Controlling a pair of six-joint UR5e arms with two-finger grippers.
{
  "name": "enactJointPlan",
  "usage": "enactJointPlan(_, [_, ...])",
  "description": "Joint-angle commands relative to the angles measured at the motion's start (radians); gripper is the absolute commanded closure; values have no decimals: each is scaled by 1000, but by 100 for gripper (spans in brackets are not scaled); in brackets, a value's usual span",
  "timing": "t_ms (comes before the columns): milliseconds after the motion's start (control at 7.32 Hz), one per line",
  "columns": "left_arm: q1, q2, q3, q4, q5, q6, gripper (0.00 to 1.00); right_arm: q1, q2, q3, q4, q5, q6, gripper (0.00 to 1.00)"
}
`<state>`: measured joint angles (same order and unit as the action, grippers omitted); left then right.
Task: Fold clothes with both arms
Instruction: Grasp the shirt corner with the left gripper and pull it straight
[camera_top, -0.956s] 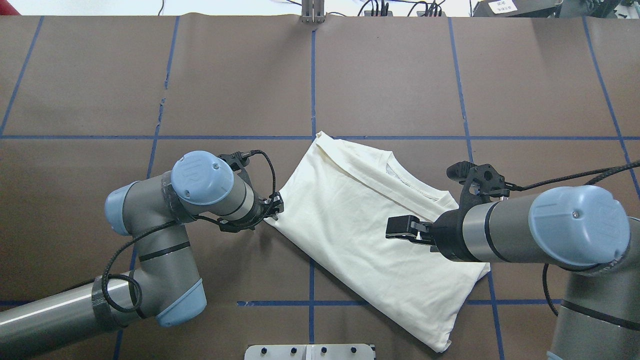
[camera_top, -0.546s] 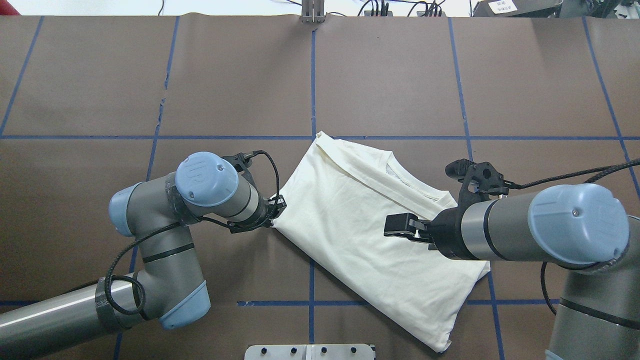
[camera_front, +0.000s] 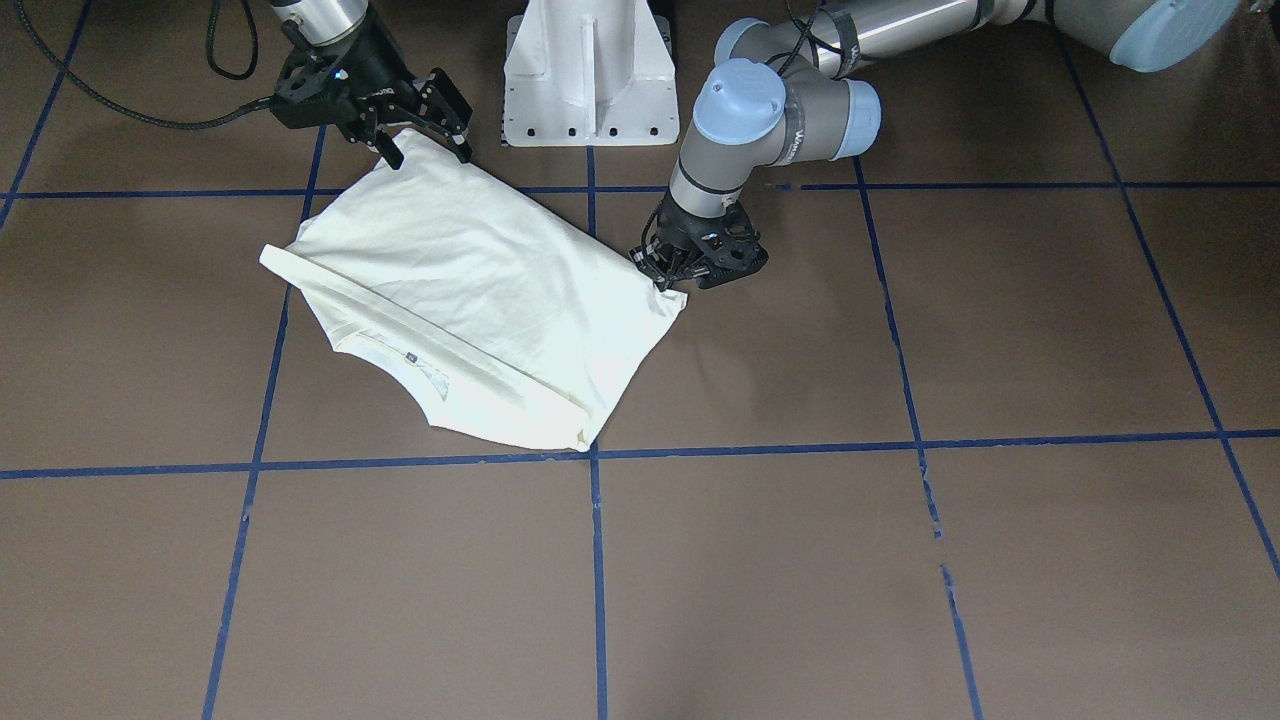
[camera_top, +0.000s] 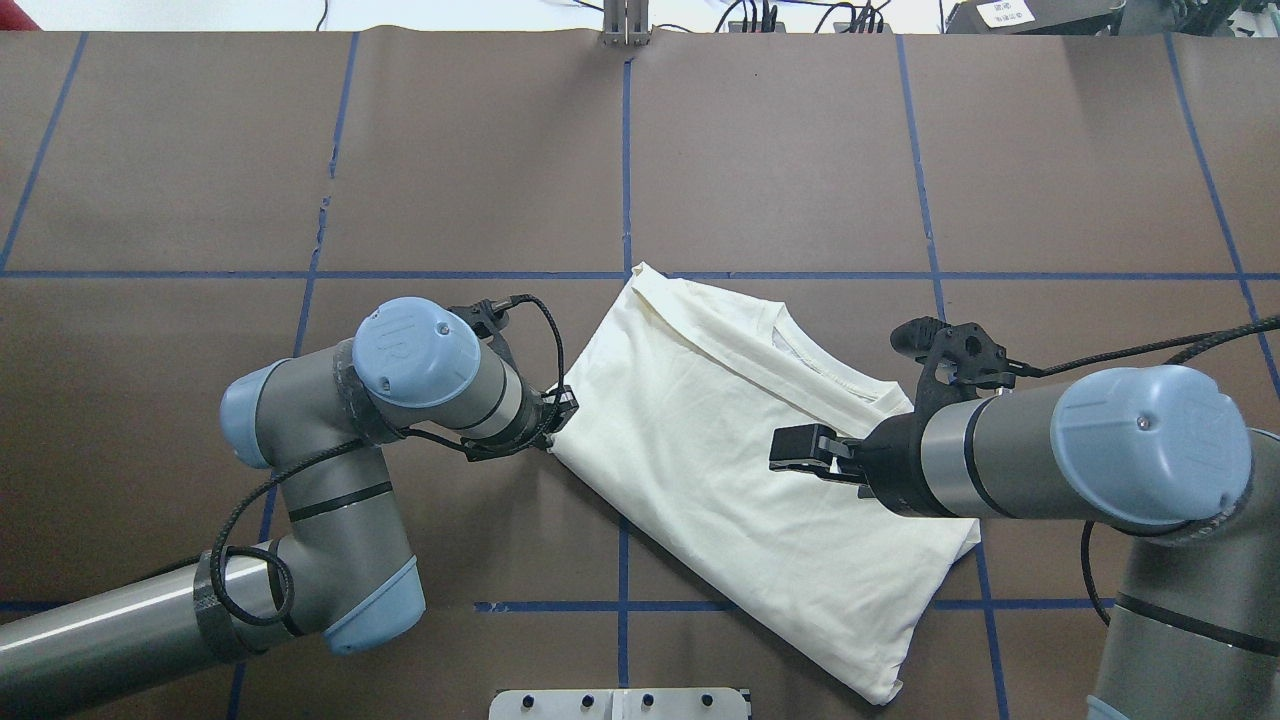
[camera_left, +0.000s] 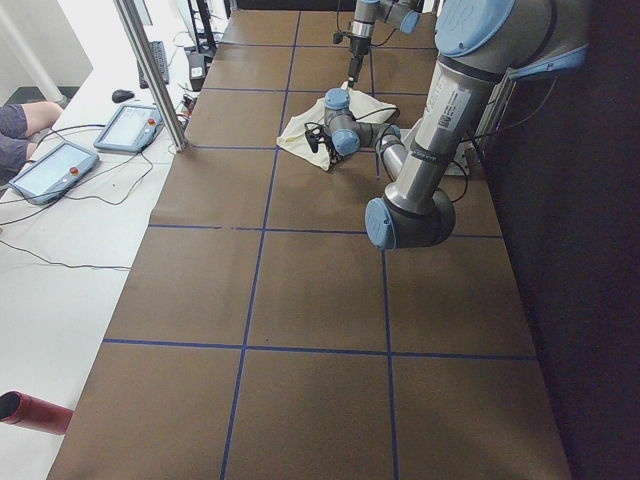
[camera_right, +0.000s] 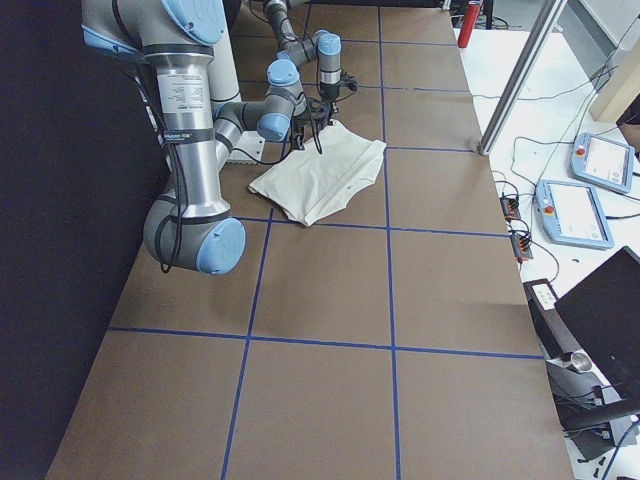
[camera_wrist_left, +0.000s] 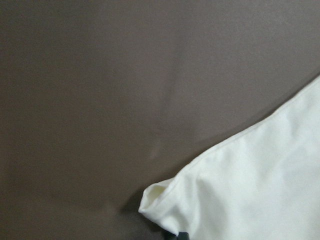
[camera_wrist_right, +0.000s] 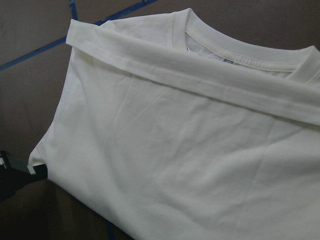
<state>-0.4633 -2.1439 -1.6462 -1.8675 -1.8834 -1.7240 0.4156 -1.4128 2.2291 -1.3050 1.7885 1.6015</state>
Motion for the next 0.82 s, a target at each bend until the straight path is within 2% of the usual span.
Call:
enactJointPlan(0, [-88,-1,23,1,1,67,100,0,0,-2,0,0,0,0])
enactJointPlan(137, [-131,-11,75,-1,1,125,100,0,-2,-3,0,-3,0,0])
enactJointPlan(273, [-177,-75,167,-10,1,170,100,0,-2,-3,0,-4,2,0])
enactJointPlan(546, [-254,-233,386,-56,1,289,100,2,-3,-14,0,-12,2,0])
enactJointPlan(683, [-280,-302,519,-140,1,325,100,0,-2,-22,0,-26,3,0])
